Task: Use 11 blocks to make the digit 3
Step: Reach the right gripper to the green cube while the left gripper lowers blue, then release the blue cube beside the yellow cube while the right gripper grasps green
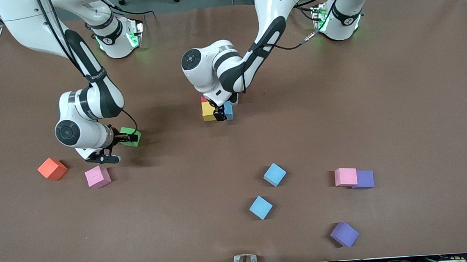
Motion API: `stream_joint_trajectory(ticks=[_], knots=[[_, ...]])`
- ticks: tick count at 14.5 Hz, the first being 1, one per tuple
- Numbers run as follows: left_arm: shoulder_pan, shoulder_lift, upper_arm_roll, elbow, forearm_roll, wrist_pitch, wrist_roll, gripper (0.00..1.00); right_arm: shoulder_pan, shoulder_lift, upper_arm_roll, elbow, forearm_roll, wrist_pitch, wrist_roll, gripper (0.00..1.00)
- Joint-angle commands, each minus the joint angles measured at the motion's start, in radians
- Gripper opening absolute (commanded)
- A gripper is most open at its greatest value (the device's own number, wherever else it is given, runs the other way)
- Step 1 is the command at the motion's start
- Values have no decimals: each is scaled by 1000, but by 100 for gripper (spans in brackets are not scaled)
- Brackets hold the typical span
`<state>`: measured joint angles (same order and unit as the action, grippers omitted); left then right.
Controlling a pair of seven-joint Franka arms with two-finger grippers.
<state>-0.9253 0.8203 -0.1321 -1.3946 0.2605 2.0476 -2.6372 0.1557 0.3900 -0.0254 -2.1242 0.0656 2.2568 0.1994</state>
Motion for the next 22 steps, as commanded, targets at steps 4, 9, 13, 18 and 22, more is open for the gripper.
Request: stream_joint_trajectory(ticks=[4, 9, 13, 18, 22], knots=[[0, -87, 6, -1, 23, -53, 32, 100, -2, 13, 5, -10, 3, 30, 2, 83], [94, -121, 8, -6, 22, -96, 310, 100, -2, 17, 5, -3, 72, 26, 2, 42], [210, -144, 8, -9, 22, -96, 578, 100, 7, 13, 5, 90, 72, 15, -3, 42], [353, -138, 6, -9, 23, 7, 900, 100, 119, 46, 4, 246, 57, 14, -12, 42], [431, -84, 6, -12, 23, 182, 1040, 100, 235, 163, -1, 433, 62, -89, -3, 42]])
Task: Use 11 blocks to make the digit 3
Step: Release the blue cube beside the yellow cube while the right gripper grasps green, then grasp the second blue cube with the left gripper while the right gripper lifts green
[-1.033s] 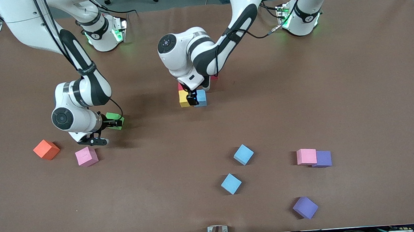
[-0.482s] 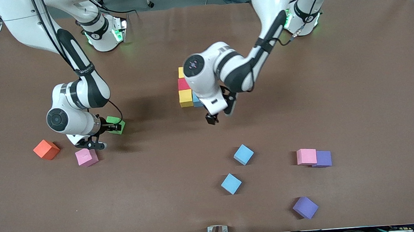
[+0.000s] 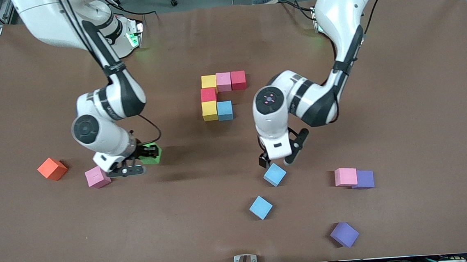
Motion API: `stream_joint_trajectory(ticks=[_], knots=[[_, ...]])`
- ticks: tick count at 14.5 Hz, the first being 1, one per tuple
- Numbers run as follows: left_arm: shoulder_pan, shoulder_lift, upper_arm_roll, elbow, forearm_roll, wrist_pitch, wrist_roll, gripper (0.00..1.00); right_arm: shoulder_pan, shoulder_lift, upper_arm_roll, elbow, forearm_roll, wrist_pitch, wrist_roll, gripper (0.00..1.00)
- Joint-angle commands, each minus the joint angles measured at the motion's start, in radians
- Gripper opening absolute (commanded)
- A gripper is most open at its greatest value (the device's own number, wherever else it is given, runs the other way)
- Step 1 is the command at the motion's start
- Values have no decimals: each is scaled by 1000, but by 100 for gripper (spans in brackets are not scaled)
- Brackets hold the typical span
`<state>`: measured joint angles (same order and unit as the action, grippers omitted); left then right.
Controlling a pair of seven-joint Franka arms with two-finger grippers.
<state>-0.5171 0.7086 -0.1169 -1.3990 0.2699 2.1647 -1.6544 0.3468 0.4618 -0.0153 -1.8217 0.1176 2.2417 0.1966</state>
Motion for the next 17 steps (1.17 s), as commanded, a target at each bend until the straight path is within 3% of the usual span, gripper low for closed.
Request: stream_joint_trajectory(ticks=[1, 3, 7, 14, 15, 17], knots=[[35, 40, -7, -9, 14, 101, 89, 100, 64, 138, -12, 213, 10, -153, 0, 42], [49, 70, -7, -8, 12, 170, 105, 100, 84, 195, -12, 333, 14, -270, 20, 42], [51, 121, -7, -6, 11, 236, 105, 100, 135, 259, -6, 430, 20, -309, 181, 42], [48, 175, 20, 2, 25, 279, 110, 100, 287, 275, -6, 397, 36, -264, 334, 41], [48, 176, 22, 2, 25, 296, 110, 95, 294, 268, -6, 371, 37, -263, 340, 41], [49, 175, 22, 2, 25, 299, 110, 60, 302, 265, -6, 355, 40, -228, 340, 41]])
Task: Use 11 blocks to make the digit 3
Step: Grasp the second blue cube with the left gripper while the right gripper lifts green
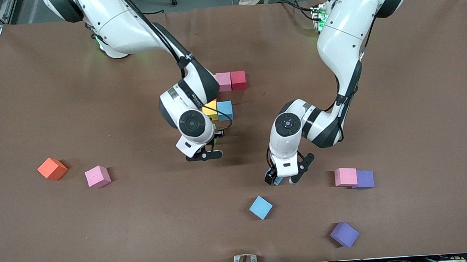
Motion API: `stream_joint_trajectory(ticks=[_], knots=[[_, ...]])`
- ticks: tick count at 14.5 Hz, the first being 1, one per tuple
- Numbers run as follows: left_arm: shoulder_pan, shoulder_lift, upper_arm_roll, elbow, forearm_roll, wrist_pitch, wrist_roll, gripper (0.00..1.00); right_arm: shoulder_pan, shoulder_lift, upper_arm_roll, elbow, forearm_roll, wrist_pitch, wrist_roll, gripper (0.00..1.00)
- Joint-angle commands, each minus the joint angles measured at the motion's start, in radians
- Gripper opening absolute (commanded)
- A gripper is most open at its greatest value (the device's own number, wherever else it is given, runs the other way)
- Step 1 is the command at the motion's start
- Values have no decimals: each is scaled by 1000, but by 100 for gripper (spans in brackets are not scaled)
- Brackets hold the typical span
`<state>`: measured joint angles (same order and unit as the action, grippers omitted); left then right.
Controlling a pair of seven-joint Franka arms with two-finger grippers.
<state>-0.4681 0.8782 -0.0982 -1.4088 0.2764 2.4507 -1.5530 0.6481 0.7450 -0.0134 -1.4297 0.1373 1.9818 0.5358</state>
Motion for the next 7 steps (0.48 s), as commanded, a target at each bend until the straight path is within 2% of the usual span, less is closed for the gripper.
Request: stream_joint_trajectory(ticks=[1, 4, 7], knots=[[2, 4, 3, 11, 18, 13, 11, 46, 2, -16, -8, -44, 21, 47, 3, 41], [6, -1, 3, 11, 17, 13, 19, 28, 7, -9, -8, -49, 21, 63, 3, 42], [11, -13, 3, 11, 9, 13, 11, 22, 7, -7, -8, -55, 19, 66, -10, 42]])
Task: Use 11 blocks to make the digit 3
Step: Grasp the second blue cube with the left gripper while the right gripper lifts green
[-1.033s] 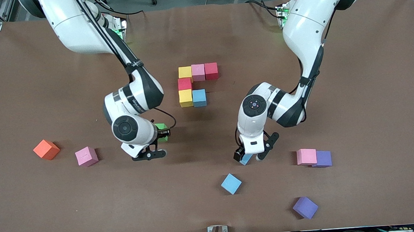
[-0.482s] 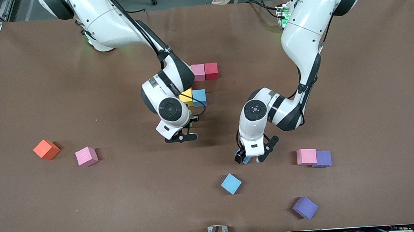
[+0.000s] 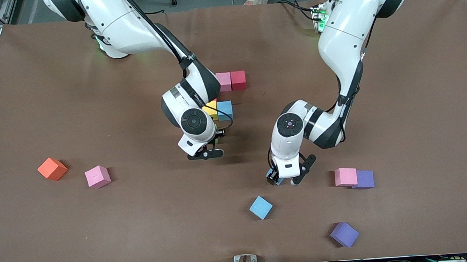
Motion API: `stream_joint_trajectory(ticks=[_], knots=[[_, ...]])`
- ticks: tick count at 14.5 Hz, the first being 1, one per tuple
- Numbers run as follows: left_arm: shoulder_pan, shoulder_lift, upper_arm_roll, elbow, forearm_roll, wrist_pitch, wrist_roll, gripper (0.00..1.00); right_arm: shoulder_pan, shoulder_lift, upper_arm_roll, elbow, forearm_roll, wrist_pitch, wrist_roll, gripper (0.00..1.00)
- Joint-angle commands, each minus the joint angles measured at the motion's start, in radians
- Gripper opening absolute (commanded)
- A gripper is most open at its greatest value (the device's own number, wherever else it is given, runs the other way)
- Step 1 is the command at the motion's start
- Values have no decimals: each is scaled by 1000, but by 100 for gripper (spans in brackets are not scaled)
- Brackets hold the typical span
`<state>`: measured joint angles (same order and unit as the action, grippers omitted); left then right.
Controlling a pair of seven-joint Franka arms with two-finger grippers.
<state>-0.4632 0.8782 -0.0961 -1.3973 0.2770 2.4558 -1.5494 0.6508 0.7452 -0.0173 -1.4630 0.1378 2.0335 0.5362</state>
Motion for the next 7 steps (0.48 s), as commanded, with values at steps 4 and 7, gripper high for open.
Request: stream_joint_trajectory(ticks=[4, 7], knots=[[6, -59, -5, -5, 1, -46, -11, 21, 4, -12, -4, -51, 17, 14, -39, 43], [-1, -85, -10, -5, -12, -122, -40, 21, 16, -15, -4, -66, 20, 16, -35, 43]])
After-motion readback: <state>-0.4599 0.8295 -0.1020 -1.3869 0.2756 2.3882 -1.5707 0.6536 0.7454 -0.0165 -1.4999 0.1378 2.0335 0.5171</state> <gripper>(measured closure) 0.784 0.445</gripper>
